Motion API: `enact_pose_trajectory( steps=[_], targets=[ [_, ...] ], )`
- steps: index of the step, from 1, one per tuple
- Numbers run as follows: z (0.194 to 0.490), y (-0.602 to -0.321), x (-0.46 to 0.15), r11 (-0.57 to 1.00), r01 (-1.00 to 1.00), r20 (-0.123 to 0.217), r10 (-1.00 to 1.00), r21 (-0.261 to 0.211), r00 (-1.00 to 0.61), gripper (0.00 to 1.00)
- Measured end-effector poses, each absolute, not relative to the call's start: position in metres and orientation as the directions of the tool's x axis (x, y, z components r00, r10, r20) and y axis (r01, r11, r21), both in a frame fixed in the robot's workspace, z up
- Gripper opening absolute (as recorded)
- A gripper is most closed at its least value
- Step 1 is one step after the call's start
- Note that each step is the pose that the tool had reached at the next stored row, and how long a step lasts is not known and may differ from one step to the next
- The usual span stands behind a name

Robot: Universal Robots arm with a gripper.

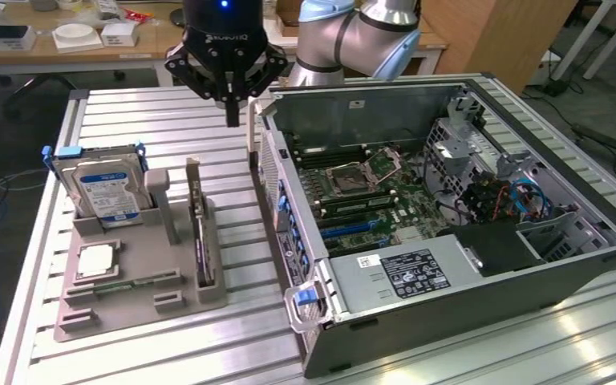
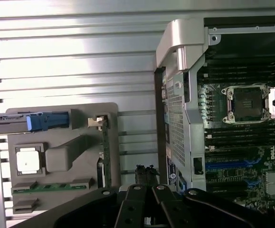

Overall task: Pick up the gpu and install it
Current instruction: 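Reach for the gpu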

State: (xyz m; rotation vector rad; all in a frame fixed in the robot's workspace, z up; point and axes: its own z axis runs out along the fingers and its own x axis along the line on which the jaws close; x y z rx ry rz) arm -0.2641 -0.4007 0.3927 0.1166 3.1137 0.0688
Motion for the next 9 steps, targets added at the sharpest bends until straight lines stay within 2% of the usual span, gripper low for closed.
enact_pose_trajectory(
  steps=[9],
  targets=[
    [0.393, -0.401, -0.278, 0.996, 0.074, -0.023, 0.075, 0.045, -0.997, 0.10]
  ],
)
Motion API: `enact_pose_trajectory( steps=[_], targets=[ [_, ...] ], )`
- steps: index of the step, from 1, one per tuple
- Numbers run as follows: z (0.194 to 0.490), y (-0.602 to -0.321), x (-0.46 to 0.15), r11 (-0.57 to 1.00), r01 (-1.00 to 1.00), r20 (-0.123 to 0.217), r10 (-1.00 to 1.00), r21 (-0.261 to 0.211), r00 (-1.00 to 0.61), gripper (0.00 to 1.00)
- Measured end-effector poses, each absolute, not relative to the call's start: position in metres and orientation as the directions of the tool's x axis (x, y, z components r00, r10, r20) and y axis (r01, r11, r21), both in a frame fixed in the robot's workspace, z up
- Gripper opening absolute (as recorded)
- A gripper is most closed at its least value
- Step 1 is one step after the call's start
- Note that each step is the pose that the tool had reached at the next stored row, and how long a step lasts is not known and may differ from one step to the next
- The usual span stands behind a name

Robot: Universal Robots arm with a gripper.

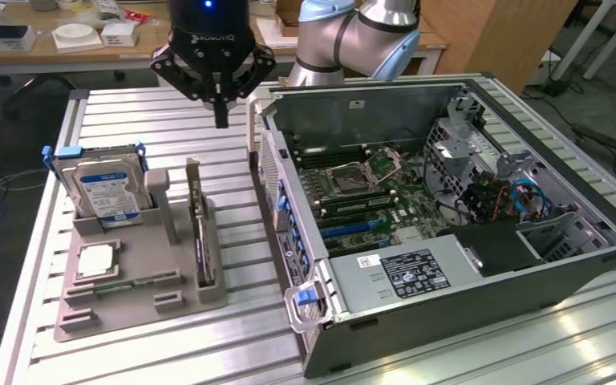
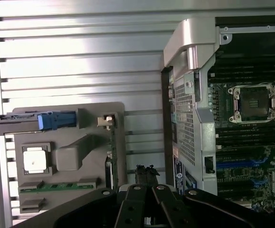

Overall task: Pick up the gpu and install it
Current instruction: 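Reach for the gpu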

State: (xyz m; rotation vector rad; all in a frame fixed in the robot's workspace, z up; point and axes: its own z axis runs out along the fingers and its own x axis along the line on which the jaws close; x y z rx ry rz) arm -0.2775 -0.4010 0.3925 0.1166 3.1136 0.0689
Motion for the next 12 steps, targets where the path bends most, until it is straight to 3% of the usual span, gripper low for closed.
enact_pose_trajectory(
  steps=[12],
  targets=[
    [0.392, -0.402, -0.296, 0.996, 0.074, -0.023, 0.075, 0.045, -0.997, 0.10]
  ],
)
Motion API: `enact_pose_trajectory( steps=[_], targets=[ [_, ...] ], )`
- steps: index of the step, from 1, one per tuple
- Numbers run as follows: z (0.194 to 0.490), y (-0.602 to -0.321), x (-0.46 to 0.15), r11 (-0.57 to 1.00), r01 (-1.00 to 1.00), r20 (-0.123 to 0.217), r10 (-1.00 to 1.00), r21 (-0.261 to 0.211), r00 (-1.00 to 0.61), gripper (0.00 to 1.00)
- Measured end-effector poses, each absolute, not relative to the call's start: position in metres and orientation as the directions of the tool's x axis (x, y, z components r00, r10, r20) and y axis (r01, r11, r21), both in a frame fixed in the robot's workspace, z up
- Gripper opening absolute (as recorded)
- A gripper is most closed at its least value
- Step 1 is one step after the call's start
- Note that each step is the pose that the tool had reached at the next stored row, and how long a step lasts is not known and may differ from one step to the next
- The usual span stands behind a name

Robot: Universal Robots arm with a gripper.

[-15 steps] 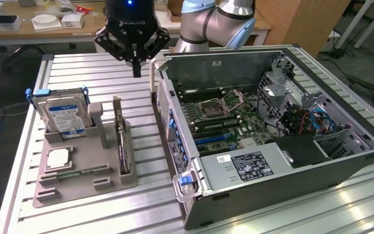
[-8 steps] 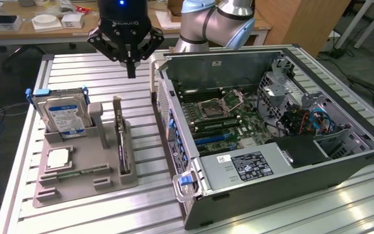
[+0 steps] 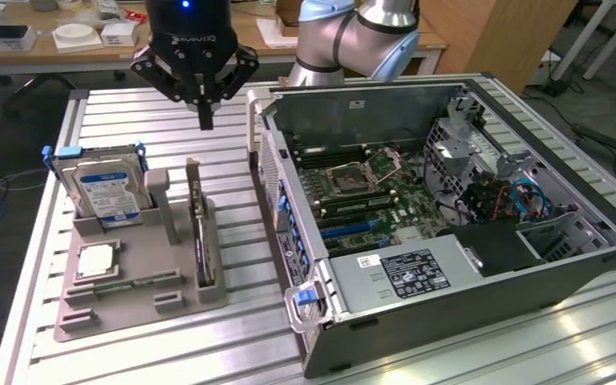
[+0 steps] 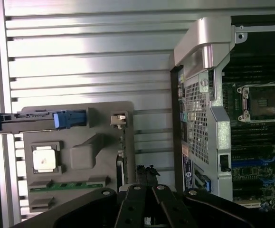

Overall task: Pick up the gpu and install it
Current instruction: 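Reach for the gpu, then pick up the gpu and move the gpu toward the slot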

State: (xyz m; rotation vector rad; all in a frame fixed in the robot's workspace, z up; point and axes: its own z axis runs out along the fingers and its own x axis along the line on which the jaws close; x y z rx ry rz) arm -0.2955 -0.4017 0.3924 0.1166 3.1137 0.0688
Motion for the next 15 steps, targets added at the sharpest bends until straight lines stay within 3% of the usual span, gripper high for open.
enact_pose_trajectory(
  steps=[15],
  targets=[
    [0.392, -0.403, -0.313, 0.996, 0.074, -0.023, 0.075, 0.045, -0.997, 0.10]
  ],
)
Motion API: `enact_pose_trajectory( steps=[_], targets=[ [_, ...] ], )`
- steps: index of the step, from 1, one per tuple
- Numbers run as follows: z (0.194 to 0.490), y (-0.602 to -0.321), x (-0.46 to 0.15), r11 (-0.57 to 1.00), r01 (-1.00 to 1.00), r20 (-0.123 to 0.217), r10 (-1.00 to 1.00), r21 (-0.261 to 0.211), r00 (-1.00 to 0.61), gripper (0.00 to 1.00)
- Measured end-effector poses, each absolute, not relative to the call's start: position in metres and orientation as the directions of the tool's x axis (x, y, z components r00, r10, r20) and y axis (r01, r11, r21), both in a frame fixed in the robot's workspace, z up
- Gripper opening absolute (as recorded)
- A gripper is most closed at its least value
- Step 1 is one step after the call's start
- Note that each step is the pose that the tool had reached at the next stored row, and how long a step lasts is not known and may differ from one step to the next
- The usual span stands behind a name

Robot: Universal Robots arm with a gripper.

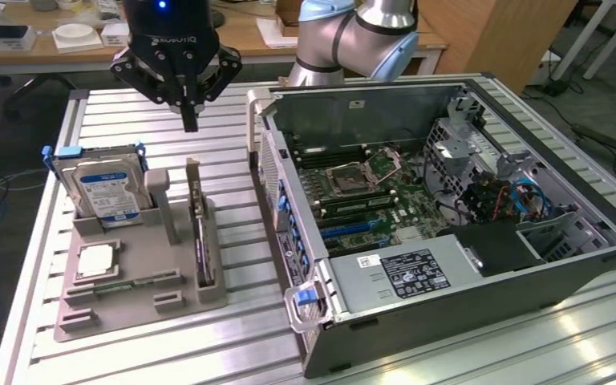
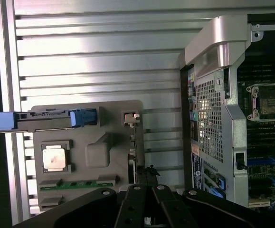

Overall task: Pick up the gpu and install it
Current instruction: 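Pick up the gpu and move the gpu toward the slot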

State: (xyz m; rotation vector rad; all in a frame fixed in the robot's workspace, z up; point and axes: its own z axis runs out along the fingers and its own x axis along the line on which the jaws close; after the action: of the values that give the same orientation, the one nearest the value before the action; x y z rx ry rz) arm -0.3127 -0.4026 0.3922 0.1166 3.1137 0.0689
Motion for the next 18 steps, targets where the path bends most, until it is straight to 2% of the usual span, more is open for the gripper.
enact_pose_trajectory(
  steps=[11, 12, 14, 17, 18],
  targets=[
    [0.3922, -0.4026, -0.3127, 0.996, 0.074, -0.023, 0.075, 0.045, -0.997, 0.11],
    [0.3922, -0.4026, -0.3127, 0.996, 0.074, -0.023, 0.075, 0.045, -0.997, 0.17],
    [0.3922, -0.4026, -0.3127, 0.996, 0.074, -0.023, 0.075, 0.045, -0.997, 0.17],
    [0.3922, -0.4026, -0.3127, 0.996, 0.074, -0.023, 0.075, 0.045, -0.997, 0.35],
    [0.3922, -0.4026, -0.3127, 0.996, 0.074, -0.023, 0.075, 0.045, -0.997, 0.35]
  ],
)
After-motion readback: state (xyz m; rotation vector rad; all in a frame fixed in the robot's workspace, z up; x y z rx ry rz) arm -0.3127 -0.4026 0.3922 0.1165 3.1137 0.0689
